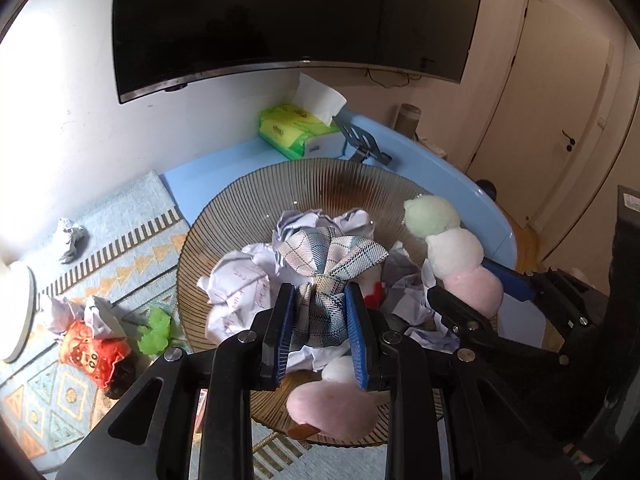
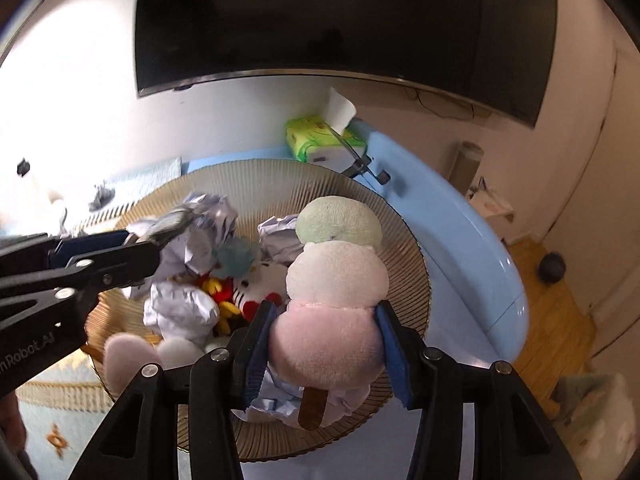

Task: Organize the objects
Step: 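Carry the plaid bow and plush pop into the brown bowl and release both, then grasp a paper ball with the left tool while the right tool grasps the pink juice box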

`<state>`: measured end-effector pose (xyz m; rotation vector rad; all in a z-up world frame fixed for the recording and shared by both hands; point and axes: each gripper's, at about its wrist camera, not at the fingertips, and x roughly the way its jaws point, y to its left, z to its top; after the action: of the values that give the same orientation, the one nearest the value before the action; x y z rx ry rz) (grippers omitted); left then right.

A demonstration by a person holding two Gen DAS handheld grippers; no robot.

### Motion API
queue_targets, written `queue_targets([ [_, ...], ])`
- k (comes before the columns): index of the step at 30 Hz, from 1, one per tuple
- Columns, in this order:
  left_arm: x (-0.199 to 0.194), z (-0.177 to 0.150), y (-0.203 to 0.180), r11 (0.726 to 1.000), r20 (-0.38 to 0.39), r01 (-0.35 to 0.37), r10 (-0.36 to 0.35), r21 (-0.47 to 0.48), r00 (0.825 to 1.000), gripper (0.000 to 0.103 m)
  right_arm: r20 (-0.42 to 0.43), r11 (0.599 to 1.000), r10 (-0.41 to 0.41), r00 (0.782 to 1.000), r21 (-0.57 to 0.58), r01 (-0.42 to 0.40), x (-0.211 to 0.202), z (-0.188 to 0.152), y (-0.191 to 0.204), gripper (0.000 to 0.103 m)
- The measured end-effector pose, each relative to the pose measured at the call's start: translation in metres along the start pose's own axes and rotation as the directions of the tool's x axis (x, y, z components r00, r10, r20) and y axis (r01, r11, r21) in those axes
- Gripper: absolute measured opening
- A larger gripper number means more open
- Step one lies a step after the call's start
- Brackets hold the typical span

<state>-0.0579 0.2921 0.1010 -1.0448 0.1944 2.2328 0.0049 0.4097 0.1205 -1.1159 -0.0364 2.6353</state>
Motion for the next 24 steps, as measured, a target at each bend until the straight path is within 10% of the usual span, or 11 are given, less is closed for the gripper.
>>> queue_targets([
  [8, 0.000, 0.000, 0.007, 0.998, -0.072, 0.033, -0.037, -0.063, 0.997, 0.050, 0.018, 1.000, 0.018, 1.000, 0.013, -0.018, -0.009, 0.003, -0.003, 0.078],
  [14, -0.055, -0.007, 0.043, 0.983, 0.081, 0.059, -0.045, -0.177, 0.996, 0.077, 0.027, 0.999, 0.035, 0.999, 0.021, -0.036, -0.030, -0.013, -0.006, 0.082],
  [20, -0.100, -0.034, 0.097, 0.948, 0.114, -0.082, 0.121, -0.306, 0.986, 0.084, 0.021, 0.997, 0.070, 0.997, 0.016, -0.071, -0.061, -0.042, 0.001, 0.082],
  [24, -0.111, -0.068, 0.142, 0.871, 0.010, -0.205, 0.234, -0.446, 0.972, 0.084, 0.038, 0.984, 0.175, 0.984, 0.005, -0.176, -0.078, -0.047, 0.019, 0.082],
])
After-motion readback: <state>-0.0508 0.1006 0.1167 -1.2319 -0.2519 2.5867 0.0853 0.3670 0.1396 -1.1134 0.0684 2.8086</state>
